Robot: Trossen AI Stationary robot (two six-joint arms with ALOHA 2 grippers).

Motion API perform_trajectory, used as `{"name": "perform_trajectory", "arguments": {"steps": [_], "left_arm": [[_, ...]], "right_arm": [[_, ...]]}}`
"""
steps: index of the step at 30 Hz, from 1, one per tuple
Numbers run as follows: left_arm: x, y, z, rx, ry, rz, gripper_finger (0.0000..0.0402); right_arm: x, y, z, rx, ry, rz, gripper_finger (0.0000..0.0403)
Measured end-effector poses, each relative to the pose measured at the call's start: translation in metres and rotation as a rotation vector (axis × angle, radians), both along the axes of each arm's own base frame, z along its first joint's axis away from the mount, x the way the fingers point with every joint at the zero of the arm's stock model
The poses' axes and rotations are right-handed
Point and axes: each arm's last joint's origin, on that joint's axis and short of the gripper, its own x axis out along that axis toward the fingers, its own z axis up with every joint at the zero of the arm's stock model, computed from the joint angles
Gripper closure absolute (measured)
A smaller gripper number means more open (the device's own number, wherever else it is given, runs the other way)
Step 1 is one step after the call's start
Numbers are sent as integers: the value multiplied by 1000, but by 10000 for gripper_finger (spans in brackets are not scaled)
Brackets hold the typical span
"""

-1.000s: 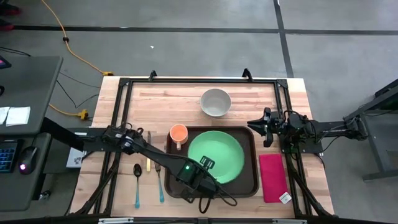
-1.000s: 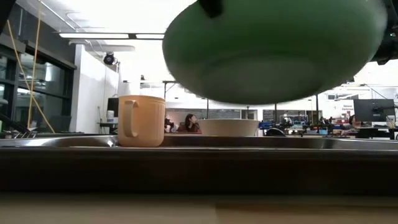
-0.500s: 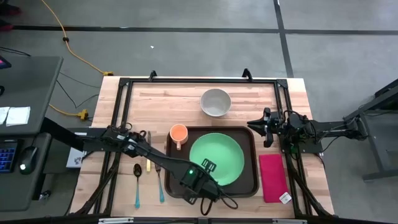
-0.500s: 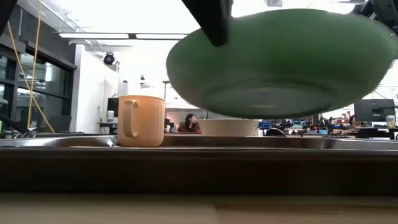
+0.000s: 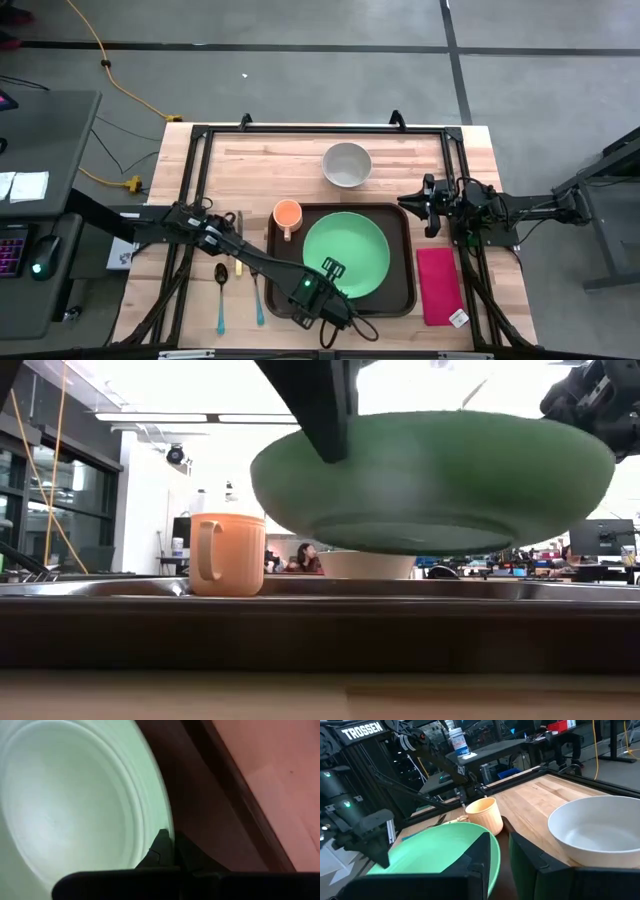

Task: Set up tray
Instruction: Put the green plate under the yellow mug on the brown serving tray

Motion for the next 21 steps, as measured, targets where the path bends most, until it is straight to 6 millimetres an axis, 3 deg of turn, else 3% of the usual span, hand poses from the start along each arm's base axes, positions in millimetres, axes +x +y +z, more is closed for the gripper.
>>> {"name": "perform_trajectory", "arguments": {"steps": [6, 21], "left_arm": [[-3, 0, -10, 24, 33, 1, 389], [-1, -1, -10, 30, 7, 1, 389]], "right_arm": [[0, 0, 0, 1, 0, 7, 351], [0, 0, 0, 1, 0, 7, 350]]}}
